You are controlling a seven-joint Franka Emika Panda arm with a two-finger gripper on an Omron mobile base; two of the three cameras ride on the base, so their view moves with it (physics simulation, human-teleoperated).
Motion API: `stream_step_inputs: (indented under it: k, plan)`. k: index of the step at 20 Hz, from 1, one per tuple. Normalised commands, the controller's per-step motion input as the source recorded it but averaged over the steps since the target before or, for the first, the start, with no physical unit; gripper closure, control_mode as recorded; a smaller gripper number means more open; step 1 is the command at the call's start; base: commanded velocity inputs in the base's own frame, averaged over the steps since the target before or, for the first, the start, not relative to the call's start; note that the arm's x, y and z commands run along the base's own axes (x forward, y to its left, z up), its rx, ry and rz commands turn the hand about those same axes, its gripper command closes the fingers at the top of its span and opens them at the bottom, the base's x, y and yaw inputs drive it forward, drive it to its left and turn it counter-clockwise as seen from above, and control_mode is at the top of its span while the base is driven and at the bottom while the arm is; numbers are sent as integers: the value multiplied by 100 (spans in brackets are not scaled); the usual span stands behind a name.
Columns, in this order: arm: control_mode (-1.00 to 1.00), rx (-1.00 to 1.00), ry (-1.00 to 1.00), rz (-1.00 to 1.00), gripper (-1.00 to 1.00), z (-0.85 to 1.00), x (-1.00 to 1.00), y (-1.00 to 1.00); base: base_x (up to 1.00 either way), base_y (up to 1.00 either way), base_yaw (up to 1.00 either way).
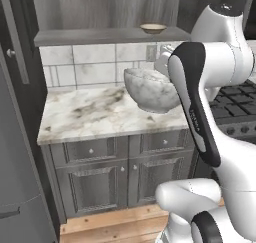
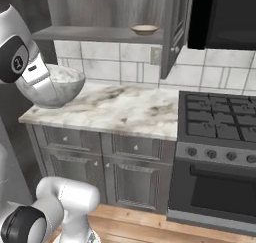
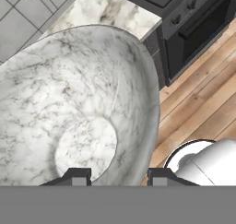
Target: Take the smaller bowl and place it next to the appetizer plate on the dining counter , and place the larger bowl next to the plate with cooked food.
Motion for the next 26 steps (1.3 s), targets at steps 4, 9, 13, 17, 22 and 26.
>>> stream_step_inputs:
  k: [4, 9, 13, 17, 22, 26]
  plan:
    - [100, 0, 0, 0, 100, 0, 0, 0, -60, 0, -11]
    - [100, 0, 0, 0, 100, 0, 0, 0, -69, 0, -7]
    - [100, 0, 0, 0, 100, 0, 0, 0, -62, 0, -6]
    - [100, 0, 0, 0, 100, 0, 0, 0, -31, 0, -13]
    - [100, 0, 0, 0, 100, 0, 0, 0, -7, 1, -25]
    - [100, 0, 0, 0, 100, 0, 0, 0, 0, 13, -29]
